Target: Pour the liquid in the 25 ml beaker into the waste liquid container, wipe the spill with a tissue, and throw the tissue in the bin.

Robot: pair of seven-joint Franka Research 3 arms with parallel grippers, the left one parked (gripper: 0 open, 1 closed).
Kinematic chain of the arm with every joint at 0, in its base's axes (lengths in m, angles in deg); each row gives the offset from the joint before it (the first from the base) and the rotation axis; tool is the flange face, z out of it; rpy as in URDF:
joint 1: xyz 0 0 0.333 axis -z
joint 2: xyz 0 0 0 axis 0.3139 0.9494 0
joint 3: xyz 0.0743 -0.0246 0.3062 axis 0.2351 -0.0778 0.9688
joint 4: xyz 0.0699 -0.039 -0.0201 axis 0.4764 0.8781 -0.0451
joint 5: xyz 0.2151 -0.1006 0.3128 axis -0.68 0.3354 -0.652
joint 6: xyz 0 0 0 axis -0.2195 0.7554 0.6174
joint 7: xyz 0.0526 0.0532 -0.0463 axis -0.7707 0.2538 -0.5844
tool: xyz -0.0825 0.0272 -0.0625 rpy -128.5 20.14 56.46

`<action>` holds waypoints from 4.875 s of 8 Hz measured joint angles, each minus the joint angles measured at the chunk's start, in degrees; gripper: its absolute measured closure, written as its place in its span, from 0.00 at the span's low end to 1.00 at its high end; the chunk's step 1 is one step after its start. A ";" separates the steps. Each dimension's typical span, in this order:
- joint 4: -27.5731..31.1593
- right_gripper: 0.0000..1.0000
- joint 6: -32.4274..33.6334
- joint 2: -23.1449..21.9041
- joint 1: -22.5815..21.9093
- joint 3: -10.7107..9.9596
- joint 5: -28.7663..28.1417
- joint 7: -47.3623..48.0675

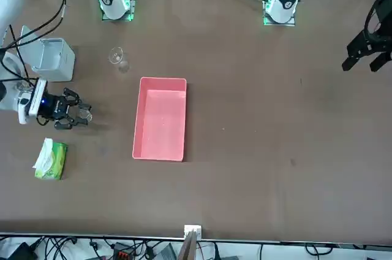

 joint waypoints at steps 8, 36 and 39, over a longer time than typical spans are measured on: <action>-8.62 0.53 2.22 14.39 7.53 5.47 -0.55 -7.28; -16.55 0.00 3.18 7.82 21.57 7.42 18.90 -1.31; -15.97 0.00 -2.41 -0.97 22.13 7.55 25.78 18.13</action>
